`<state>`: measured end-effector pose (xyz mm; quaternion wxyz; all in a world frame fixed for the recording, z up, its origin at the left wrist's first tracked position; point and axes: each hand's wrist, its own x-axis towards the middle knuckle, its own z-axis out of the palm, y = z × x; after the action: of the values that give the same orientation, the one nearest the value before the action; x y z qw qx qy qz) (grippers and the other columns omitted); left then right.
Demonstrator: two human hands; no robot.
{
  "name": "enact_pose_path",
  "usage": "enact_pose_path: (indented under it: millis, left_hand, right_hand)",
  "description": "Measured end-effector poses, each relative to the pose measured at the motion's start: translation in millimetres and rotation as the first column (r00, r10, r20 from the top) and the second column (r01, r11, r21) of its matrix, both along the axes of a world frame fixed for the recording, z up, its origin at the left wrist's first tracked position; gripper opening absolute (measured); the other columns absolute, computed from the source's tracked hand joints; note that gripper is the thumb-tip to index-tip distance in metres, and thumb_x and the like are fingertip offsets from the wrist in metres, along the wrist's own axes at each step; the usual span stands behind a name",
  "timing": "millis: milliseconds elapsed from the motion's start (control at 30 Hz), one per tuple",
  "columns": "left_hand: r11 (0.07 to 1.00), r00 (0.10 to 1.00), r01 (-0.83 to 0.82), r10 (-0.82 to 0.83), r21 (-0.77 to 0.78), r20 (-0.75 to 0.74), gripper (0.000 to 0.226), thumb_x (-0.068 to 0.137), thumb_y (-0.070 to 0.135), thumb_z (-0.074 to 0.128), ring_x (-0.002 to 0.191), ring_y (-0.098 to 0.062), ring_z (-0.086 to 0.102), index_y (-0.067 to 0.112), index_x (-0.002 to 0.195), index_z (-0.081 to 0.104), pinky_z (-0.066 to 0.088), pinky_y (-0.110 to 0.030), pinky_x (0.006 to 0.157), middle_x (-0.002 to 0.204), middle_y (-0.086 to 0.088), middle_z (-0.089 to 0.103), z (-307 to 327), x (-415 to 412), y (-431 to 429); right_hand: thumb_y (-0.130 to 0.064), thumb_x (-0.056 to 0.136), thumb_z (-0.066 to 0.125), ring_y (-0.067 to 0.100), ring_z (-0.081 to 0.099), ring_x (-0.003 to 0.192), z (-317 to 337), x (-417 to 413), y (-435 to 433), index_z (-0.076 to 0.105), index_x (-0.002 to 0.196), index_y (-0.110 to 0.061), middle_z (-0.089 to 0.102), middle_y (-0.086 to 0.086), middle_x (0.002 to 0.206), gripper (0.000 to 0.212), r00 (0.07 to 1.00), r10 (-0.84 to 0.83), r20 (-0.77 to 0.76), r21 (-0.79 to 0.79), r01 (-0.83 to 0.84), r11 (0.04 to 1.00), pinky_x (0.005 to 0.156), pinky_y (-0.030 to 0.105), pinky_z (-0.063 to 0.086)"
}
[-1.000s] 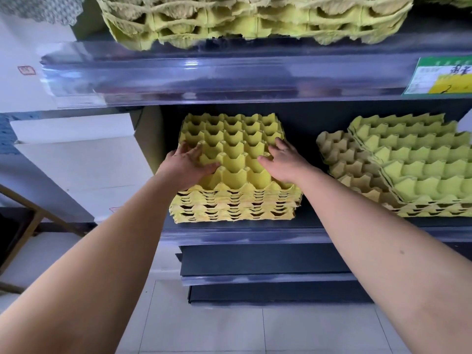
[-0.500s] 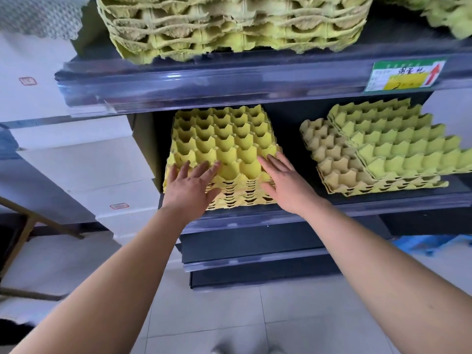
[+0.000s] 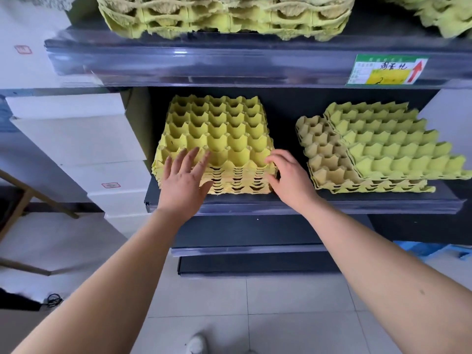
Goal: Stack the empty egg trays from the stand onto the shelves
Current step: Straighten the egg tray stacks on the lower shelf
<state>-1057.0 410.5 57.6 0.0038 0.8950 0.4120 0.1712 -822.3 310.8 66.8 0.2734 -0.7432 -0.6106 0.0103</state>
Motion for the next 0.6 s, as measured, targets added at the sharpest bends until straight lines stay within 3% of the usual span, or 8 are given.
enact_pose_path:
  millis: [67, 133, 200, 267, 400, 500, 600]
  left_hand:
    - [0.999, 0.998, -0.04, 0.039, 0.014, 0.046, 0.068, 0.092, 0.036, 0.059, 0.145, -0.032, 0.018, 0.023, 0.151, 0.028, 0.009, -0.054, 0.117, 0.155, -0.011, 0.029, -8, -1, -9]
    - [0.997, 0.997, -0.078, 0.078, 0.002, 0.017, 0.073, 0.092, 0.035, 0.058, 0.147, -0.029, 0.011, 0.026, 0.153, 0.019, 0.005, -0.055, 0.117, 0.155, -0.008, 0.029, -16, -1, -12]
    - [0.997, 0.997, -0.081, 0.081, -0.004, -0.015, 0.077, 0.093, 0.034, 0.055, 0.148, -0.027, 0.004, 0.03, 0.154, 0.009, 0.002, -0.054, 0.117, 0.155, -0.004, 0.029, -21, -2, -10]
    - [0.997, 0.996, -0.081, 0.081, -0.006, -0.022, 0.077, 0.094, 0.03, 0.054, 0.148, -0.027, 0.002, 0.032, 0.154, 0.005, 0.0, -0.054, 0.117, 0.154, -0.002, 0.031, -22, -3, -8]
    - [0.997, 0.997, -0.075, 0.075, 0.015, 0.009, 0.076, 0.093, 0.024, 0.056, 0.147, -0.029, 0.008, 0.031, 0.153, 0.01, 0.004, -0.055, 0.116, 0.149, -0.002, 0.039, -26, -4, -6]
    - [0.997, 0.995, -0.074, 0.071, 0.033, 0.073, 0.073, 0.091, 0.02, 0.059, 0.145, -0.03, 0.017, 0.031, 0.152, 0.021, 0.008, -0.055, 0.116, 0.143, -0.003, 0.047, -30, -4, -4]
    - [0.996, 0.992, -0.074, 0.069, 0.045, 0.104, 0.071, 0.09, 0.019, 0.061, 0.143, -0.03, 0.021, 0.031, 0.151, 0.026, 0.009, -0.056, 0.115, 0.14, -0.003, 0.05, -32, -4, -3]
  right_hand:
    - [-0.009, 0.086, 0.061, 0.019, 0.057, 0.103, -9, -5, -8, 0.058, 0.116, -0.012, 0.05, 0.002, 0.127, 0.031, 1.0, -0.017, -0.009, 0.061, 0.017, 0.998, 0.078, 0.017, 0.036]
    - [-0.006, 0.085, 0.062, 0.021, 0.058, 0.101, -21, -9, -14, 0.061, 0.111, -0.01, 0.051, 0.005, 0.124, 0.026, 0.998, -0.041, -0.043, 0.128, 0.047, 0.991, 0.079, 0.019, 0.04]
    - [-0.005, 0.082, 0.066, 0.026, 0.055, 0.111, -36, -12, -16, 0.069, 0.096, -0.01, 0.049, 0.011, 0.13, 0.015, 0.998, -0.054, -0.012, 0.137, 0.055, 0.989, 0.09, 0.028, 0.045]
    - [-0.006, 0.081, 0.069, 0.033, 0.04, 0.13, -51, -15, -16, 0.074, 0.086, -0.012, 0.038, 0.017, 0.143, 0.009, 0.999, -0.041, 0.033, 0.087, 0.038, 0.995, 0.108, 0.036, 0.035]
    - [-0.014, 0.083, 0.068, 0.035, 0.017, 0.141, -68, -21, -9, 0.076, 0.091, -0.016, 0.012, 0.018, 0.156, 0.012, 0.988, -0.055, 0.145, 0.032, 0.051, 0.998, 0.117, 0.034, 0.011]
    - [-0.016, 0.085, 0.065, 0.035, 0.011, 0.143, -76, -24, -7, 0.075, 0.094, -0.02, -0.003, 0.014, 0.158, 0.014, 0.985, -0.103, 0.138, 0.019, 0.101, 0.995, 0.116, 0.035, 0.01]
    - [-0.016, 0.085, 0.065, 0.035, 0.008, 0.144, -86, -26, -5, 0.074, 0.101, -0.021, -0.006, 0.015, 0.157, 0.019, 0.987, -0.115, 0.114, 0.035, 0.112, 0.993, 0.117, 0.042, 0.018]
